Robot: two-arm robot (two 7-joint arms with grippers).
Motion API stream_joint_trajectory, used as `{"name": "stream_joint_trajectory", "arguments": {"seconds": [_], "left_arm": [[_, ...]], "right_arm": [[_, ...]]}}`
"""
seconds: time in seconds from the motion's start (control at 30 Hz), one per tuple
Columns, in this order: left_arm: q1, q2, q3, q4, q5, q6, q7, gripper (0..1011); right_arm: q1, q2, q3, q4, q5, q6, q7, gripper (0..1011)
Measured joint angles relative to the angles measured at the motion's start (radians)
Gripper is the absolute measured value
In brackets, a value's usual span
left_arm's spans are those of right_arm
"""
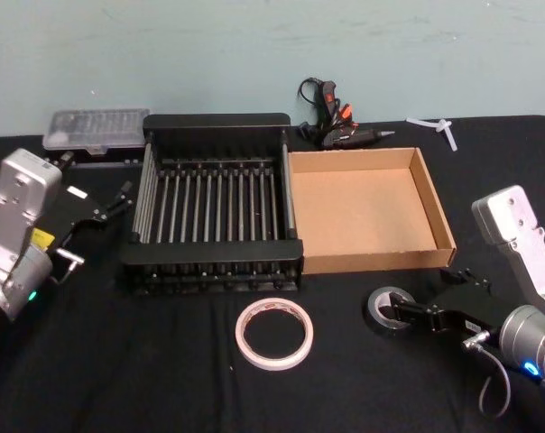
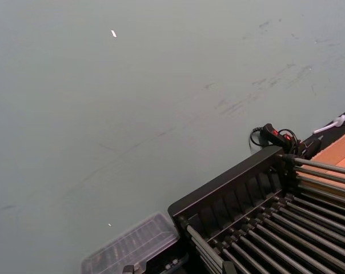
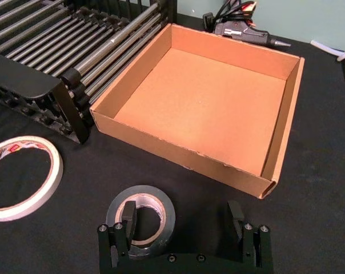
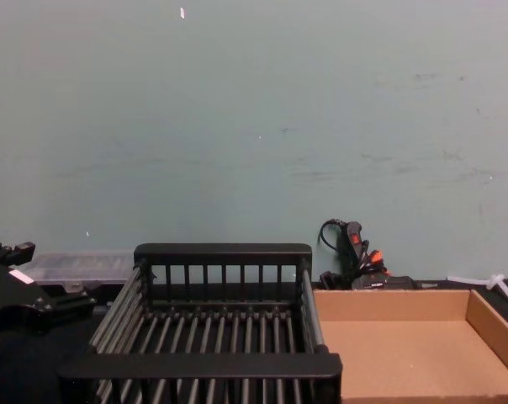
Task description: Pick up the white tape and place it into the black box , Pick up the silver tape and place it into the brown box.
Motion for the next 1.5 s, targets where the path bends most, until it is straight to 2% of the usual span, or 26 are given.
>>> {"name": "stream_joint_trajectory", "arguments": {"seconds": [0.33,1.1,1.5], "left_arm": [[0.000,0.000,0.000,0.000,0.000,0.000,0.000,1001],[0.000,0.000,0.000,0.000,0.000,0.000,0.000,1001],[0.000,0.000,0.000,0.000,0.000,0.000,0.000,1001]], "right_arm": [[0.009,-0.016,0.002,0.018,-0.018,0.018,0.020,1002],[0.029,-0.060,0.012,0.068,-0.068,0.024,0.056,1002],[0.029,-0.059,0.012,0.068,-0.068,0.024,0.056,1003]]}}
